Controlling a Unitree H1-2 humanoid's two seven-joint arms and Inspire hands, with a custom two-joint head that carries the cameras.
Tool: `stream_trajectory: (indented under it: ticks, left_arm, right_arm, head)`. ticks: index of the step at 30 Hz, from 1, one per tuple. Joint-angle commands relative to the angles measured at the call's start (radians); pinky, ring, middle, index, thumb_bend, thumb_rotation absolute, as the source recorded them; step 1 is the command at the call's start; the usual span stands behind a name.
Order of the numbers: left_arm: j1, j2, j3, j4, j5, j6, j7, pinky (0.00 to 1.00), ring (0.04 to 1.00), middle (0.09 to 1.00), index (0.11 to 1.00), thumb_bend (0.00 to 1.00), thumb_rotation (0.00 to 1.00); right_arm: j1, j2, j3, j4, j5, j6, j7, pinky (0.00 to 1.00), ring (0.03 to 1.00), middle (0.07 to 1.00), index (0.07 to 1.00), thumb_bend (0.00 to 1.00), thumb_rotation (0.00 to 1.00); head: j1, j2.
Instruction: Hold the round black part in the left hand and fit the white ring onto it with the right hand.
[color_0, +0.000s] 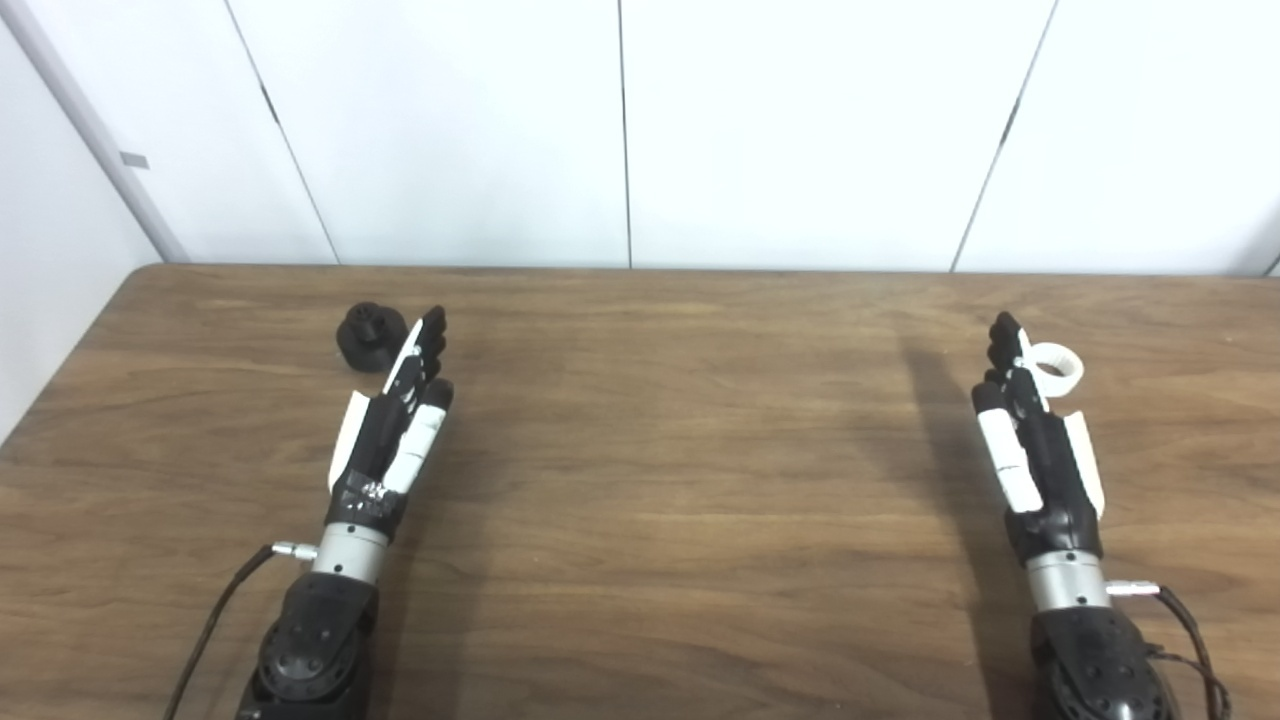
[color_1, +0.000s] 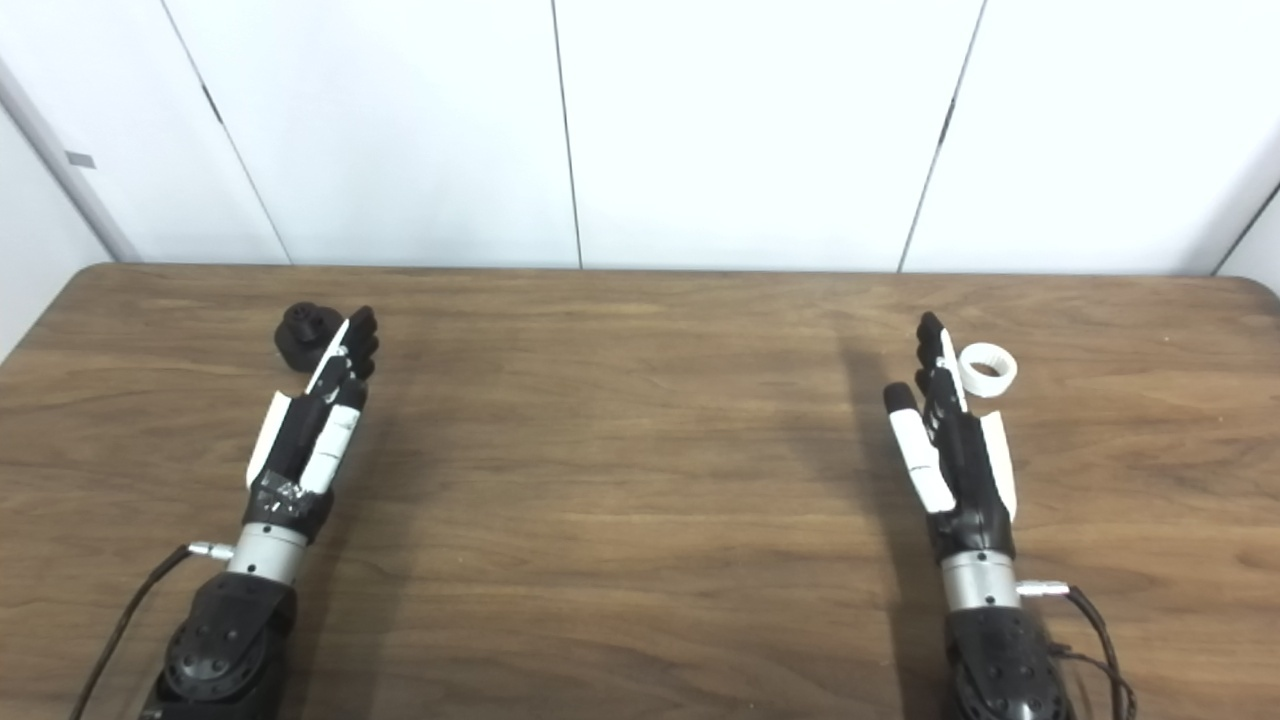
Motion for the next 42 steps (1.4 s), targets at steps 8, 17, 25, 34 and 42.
stream_trajectory:
  ticks: [8, 17, 25, 34, 42]
  left_arm:
    - [0.048, 0.000, -0.009, 0.071, 0.009, -0.033, 0.003, 1.00, 1.000, 1.000, 1.000, 0.70, 0.88]
    - [0.046, -0.004, -0.013, 0.068, 0.042, -0.034, 0.026, 0.97, 1.000, 1.000, 1.000, 0.75, 0.84]
    - [0.036, 0.004, -0.024, 0.100, 0.203, -0.170, 0.146, 0.92, 0.937, 0.910, 0.824, 0.80, 0.39]
    - [-0.001, 0.120, -0.124, 0.089, 0.551, -0.176, 0.454, 0.90, 0.921, 0.883, 0.803, 0.82, 0.22]
    - [-0.088, 0.240, -0.203, 0.179, 0.741, -0.177, 0.735, 0.92, 0.936, 0.906, 0.843, 0.84, 0.24]
  right_arm:
    - [0.033, 0.007, 0.003, 0.059, -0.002, -0.036, -0.007, 1.00, 1.000, 1.000, 1.000, 0.44, 0.88]
    - [0.031, -0.001, 0.003, 0.074, 0.005, -0.051, 0.002, 1.00, 1.000, 1.000, 1.000, 0.44, 0.89]
    - [0.028, 0.000, 0.002, 0.105, 0.005, -0.079, 0.000, 0.98, 1.000, 0.994, 1.000, 0.43, 0.86]
    - [0.034, -0.001, 0.010, 0.100, 0.008, -0.060, 0.009, 1.00, 1.000, 0.996, 1.000, 0.41, 0.86]
    - [0.034, 0.002, 0.014, 0.121, 0.003, -0.087, 0.006, 1.00, 1.000, 1.000, 1.000, 0.37, 0.84]
  head:
    - [0.004, 0.003]
    - [0.042, -0.009]
    - [0.074, -0.041]
    - [0.099, -0.053]
    - [0.127, -0.074]
